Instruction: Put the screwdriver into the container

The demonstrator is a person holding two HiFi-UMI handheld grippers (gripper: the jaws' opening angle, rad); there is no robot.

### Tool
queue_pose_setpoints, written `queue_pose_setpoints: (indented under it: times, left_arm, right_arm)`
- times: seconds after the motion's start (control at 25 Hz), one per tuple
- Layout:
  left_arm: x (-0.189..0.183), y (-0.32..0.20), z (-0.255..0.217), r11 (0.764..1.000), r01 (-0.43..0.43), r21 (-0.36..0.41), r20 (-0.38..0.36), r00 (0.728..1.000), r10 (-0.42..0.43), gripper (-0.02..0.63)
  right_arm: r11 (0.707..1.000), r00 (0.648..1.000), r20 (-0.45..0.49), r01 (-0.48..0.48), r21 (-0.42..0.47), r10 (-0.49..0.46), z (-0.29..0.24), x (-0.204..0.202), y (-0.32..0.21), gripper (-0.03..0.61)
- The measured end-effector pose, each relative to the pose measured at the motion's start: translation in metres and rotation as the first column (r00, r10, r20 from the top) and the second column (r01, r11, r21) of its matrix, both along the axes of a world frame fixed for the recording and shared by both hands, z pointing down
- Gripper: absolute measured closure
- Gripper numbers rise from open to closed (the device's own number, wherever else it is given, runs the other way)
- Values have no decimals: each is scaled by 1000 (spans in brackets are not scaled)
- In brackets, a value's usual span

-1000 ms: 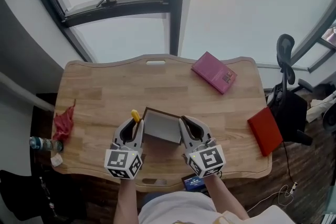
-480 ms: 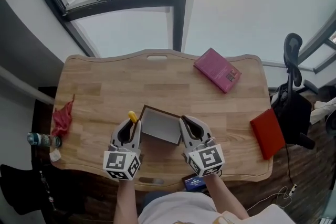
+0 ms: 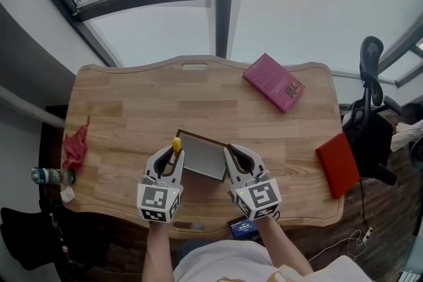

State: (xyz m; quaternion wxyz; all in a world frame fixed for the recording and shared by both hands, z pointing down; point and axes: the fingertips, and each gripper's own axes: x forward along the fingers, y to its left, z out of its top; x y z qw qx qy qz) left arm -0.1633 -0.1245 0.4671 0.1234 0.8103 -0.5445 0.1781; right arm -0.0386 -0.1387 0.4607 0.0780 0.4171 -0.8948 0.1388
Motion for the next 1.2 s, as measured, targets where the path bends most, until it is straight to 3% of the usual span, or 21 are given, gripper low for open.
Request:
queue_pose_setpoints:
  times: [0.32, 0.56, 0.88, 1.2]
  left_arm:
    - [10, -9, 23, 997, -64, -52, 55, 996, 66, 534]
    - [24, -11, 41, 983, -138, -122, 48, 988, 145, 534]
    - [31, -10, 60, 962, -200, -183, 144, 963, 228, 534]
    - [37, -10, 79, 932, -253, -258, 109, 951, 289, 534]
  right_arm:
    - [999, 1000, 4, -12, -36, 12, 15, 2, -7, 545]
    - [999, 1000, -1, -9, -51, 9, 22, 2, -10, 545]
    - [997, 1000, -6, -15, -71, 14, 32, 10, -14, 545]
    - [995, 1000, -13, -29, -94, 28, 41, 18, -16, 545]
